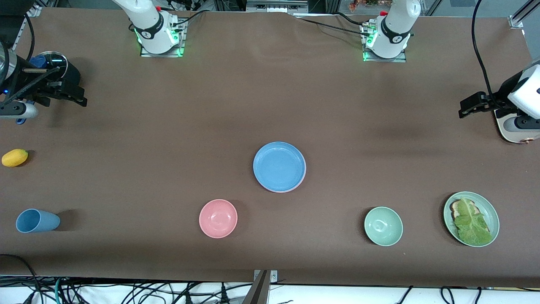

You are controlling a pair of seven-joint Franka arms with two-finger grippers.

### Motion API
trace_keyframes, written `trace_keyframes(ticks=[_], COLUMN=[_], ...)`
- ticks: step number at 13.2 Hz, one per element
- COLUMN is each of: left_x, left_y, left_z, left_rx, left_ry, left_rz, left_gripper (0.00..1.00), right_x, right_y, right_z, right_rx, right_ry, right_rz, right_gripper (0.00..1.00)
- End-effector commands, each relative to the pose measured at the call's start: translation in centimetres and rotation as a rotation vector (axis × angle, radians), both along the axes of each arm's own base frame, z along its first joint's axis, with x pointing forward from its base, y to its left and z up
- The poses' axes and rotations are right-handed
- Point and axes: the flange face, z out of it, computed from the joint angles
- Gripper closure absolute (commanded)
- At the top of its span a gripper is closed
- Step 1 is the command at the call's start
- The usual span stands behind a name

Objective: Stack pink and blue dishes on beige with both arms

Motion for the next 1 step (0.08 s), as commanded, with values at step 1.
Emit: trace_keyframes(ticks=[1], left_x=[0.31], left_y=[-0.24], left_z=[0.41], left_rx=[-0.03], left_ry=[0.002], left_rz=[-0.015], left_gripper=[0.0], right_x=[-0.51], right_y=[-0.34], right_z=[0.79], right_rx=[-0.005], right_ry=[-0.001], right_rz=[0.012], right_gripper=[0.0])
